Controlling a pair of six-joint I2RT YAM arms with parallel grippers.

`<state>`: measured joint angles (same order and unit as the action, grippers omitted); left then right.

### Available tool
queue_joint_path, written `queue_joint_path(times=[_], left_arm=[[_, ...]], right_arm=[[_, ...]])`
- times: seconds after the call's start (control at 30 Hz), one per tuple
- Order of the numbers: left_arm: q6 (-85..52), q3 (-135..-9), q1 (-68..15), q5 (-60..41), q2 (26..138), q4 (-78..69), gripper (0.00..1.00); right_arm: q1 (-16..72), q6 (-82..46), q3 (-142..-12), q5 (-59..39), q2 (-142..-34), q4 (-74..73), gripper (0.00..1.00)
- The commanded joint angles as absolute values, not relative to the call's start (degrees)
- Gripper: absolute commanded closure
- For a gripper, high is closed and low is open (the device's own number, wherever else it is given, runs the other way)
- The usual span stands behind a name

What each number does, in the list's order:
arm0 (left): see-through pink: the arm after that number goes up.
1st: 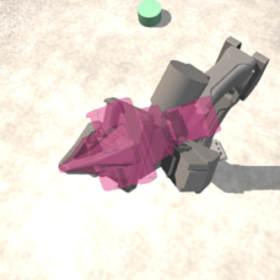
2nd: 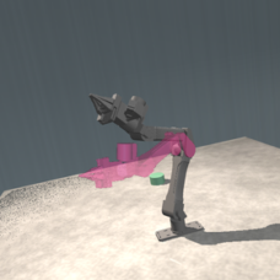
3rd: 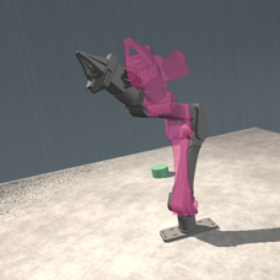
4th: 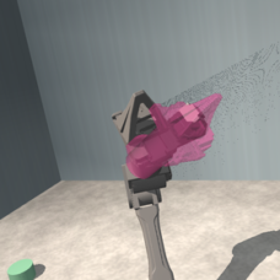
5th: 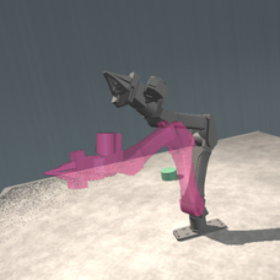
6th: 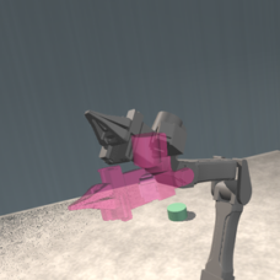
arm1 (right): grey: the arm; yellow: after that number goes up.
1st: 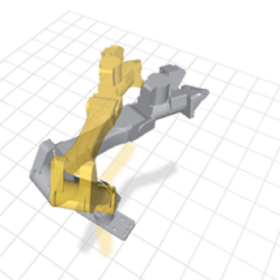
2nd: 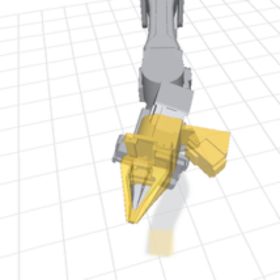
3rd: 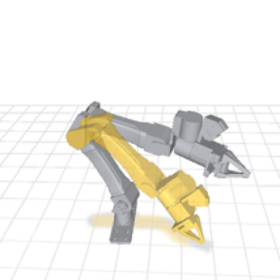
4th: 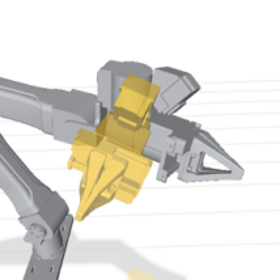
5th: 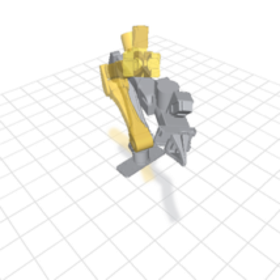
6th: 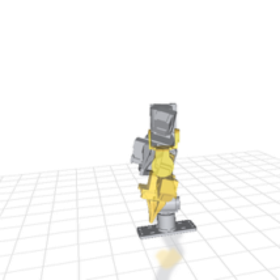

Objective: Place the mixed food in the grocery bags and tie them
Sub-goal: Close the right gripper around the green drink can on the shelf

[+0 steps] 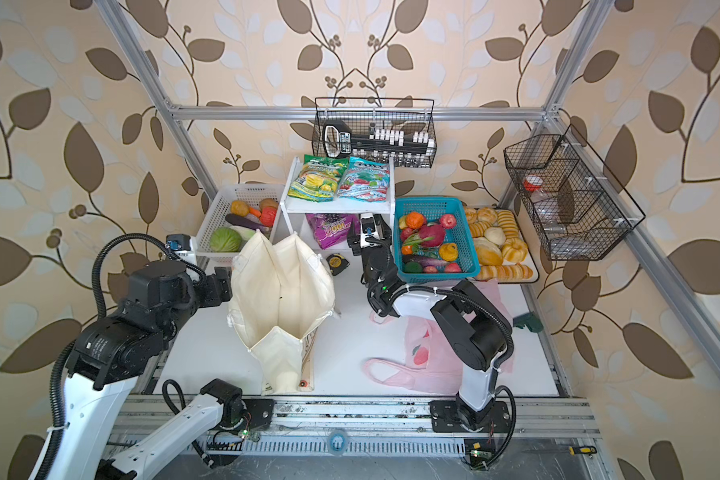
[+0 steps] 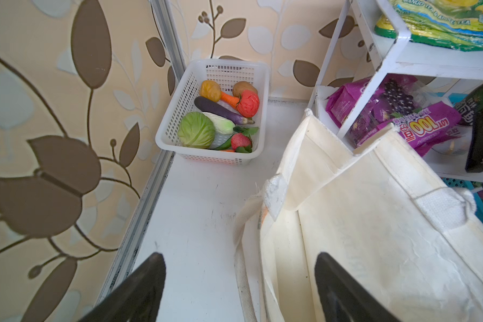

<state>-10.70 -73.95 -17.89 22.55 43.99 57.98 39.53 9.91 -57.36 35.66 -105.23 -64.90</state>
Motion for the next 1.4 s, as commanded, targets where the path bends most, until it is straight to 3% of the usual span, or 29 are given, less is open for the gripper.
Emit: queue_joint_path(times=[0.0,0.1,0.83,0.93,1.07,1.37], left_arm=[[-10.2,-74.5,-17.3,22.0,44.2,57.0,0.14],[-9.8,-74.7,-17.3,22.4,44.3,57.2,0.14],[-8.9,-74.1,-17.3,22.1,44.9,57.4,0.14],[-8.8,-74.1,-17.3,22.1,45.0,57.6,0.14],[-8.8,-74.1,-17.3,22.1,44.9,57.7,0.14],[-8.9,-74.1,-17.3,21.8,44.8,57.7,0.14]], right_arm=[[39.2,9.4,-61.0,38.6,-107.8,-64.8,0.2],[39.1,8.9,-63.1,42.0,-109.8,-64.6,0.19],[37.1,4.2,-67.5,42.5,-113.9,-62.5,0.18],[37.0,4.1,-67.9,43.0,-114.3,-62.2,0.22],[37.0,5.1,-67.9,43.1,-114.5,-62.2,0.35],[38.0,9.9,-64.9,42.5,-112.5,-63.2,0.45]])
